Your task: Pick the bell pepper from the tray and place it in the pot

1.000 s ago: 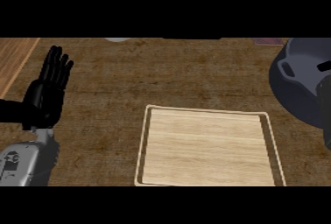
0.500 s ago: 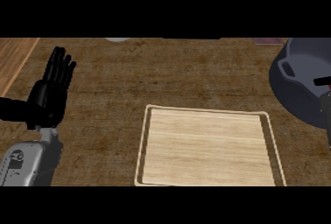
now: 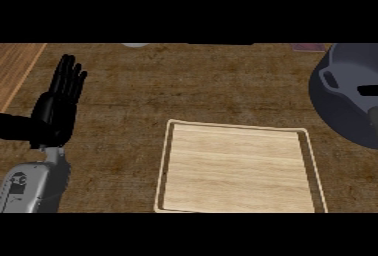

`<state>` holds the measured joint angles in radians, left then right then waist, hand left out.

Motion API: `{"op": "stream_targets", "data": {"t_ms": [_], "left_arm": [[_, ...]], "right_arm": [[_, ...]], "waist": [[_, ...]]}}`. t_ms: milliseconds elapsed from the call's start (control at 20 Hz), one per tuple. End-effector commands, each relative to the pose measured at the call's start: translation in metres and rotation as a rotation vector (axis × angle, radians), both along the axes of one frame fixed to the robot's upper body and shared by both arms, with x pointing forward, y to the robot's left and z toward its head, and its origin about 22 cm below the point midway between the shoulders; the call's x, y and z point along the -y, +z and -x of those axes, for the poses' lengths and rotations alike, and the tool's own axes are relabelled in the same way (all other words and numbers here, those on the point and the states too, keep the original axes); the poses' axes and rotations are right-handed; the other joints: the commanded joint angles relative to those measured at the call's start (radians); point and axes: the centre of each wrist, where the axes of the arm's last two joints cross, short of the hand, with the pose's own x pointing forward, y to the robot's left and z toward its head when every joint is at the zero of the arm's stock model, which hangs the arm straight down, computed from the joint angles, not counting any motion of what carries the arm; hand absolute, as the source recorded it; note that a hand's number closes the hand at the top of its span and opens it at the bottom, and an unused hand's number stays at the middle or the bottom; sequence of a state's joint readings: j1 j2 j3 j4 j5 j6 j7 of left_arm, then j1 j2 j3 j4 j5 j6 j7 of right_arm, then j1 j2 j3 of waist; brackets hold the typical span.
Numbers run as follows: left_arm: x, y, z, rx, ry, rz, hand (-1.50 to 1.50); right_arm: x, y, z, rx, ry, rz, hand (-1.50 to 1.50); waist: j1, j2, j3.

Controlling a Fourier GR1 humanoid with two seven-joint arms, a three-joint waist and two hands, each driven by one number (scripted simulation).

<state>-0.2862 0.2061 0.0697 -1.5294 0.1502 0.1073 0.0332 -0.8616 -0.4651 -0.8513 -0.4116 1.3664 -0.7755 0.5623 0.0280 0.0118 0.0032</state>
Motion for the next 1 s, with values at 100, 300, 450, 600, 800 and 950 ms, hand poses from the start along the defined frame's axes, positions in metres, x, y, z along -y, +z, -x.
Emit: {"op": "stream_targets", "data": {"t_ms": [100, 300, 450, 600, 800, 950], "left_arm": [[-0.008, 0.006, -0.006, -0.005, 0.004, -0.004, 0.0], [0.0, -0.005, -0.001, -0.012, 0.042, 0.0, 0.0], [-0.009, 0.005, -0.002, -0.012, 0.04, 0.004, 0.0], [-0.004, 0.004, 0.011, -0.024, 0.04, 0.005, 0.0], [0.001, -0.006, 0.013, -0.024, 0.033, -0.001, 0.0], [-0.015, -0.005, 0.007, -0.015, 0.032, -0.008, 0.0]], "right_arm": [[-0.005, 0.021, -0.01, 0.263, -0.053, 0.018, -1.5], [0.012, 0.02, 0.006, 0.419, -0.125, 0.014, -1.5], [-0.004, 0.015, 0.004, 0.497, -0.115, 0.018, -1.5], [0.013, 0.004, 0.027, 0.539, -0.124, 0.064, -1.5], [0.018, 0.0, 0.054, 0.619, -0.131, 0.071, -1.5], [0.02, -0.006, 0.085, 0.653, -0.108, 0.097, -1.5]], "waist": [[0.001, 0.0, 0.0], [-0.028, -0.011, -0.001], [-0.029, -0.014, -0.002], [-0.029, -0.016, -0.002], [-0.04, -0.017, -0.003], [-0.046, -0.018, -0.004]]}}
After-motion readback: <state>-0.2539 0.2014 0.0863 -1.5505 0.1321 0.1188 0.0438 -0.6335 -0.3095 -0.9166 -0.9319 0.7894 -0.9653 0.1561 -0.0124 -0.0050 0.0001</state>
